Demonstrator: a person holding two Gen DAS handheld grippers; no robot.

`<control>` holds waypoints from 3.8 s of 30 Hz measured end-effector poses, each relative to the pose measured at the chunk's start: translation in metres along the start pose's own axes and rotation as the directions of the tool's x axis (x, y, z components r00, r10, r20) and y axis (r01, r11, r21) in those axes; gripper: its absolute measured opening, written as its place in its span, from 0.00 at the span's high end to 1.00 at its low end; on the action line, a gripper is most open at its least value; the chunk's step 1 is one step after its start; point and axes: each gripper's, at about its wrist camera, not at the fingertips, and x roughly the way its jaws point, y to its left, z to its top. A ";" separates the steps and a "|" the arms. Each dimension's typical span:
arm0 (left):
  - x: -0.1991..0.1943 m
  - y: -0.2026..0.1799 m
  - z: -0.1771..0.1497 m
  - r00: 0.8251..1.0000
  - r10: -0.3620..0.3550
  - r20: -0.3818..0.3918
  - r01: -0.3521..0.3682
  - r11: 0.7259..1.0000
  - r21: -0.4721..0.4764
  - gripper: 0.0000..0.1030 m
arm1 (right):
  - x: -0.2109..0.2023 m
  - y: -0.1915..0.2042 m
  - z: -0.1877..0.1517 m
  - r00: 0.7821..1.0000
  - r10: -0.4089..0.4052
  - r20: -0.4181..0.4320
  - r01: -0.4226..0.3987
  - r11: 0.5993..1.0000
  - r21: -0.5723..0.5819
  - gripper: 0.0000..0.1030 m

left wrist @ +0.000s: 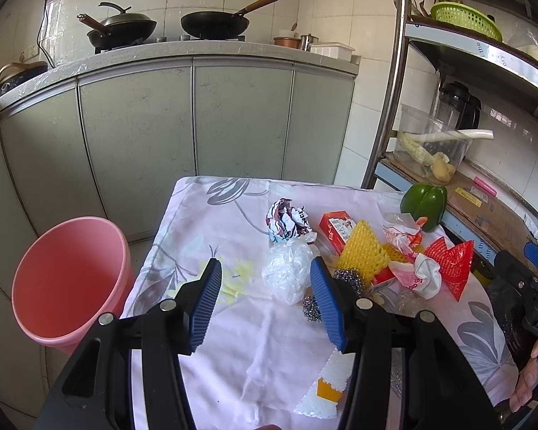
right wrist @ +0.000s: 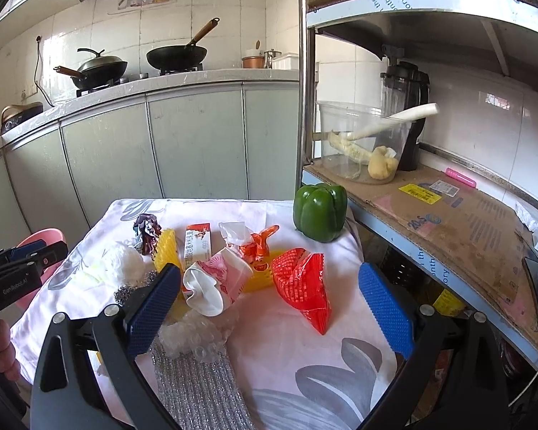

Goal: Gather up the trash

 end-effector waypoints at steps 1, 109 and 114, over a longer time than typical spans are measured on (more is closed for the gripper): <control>-0.001 0.000 0.000 1.000 -0.001 0.002 0.001 1.000 -0.001 0.50 | 0.000 0.000 0.000 1.000 0.000 0.000 0.000 1.000 -0.001 0.03; 0.031 0.033 0.025 0.987 -0.156 -0.038 0.155 0.987 -0.033 0.78 | 0.101 0.076 0.015 0.893 0.350 -0.283 -0.349 0.935 0.055 0.66; 0.018 0.050 0.026 0.989 -0.148 -0.015 0.146 0.987 -0.060 0.78 | 0.116 0.079 0.012 0.888 0.319 -0.332 -0.314 0.947 0.070 0.82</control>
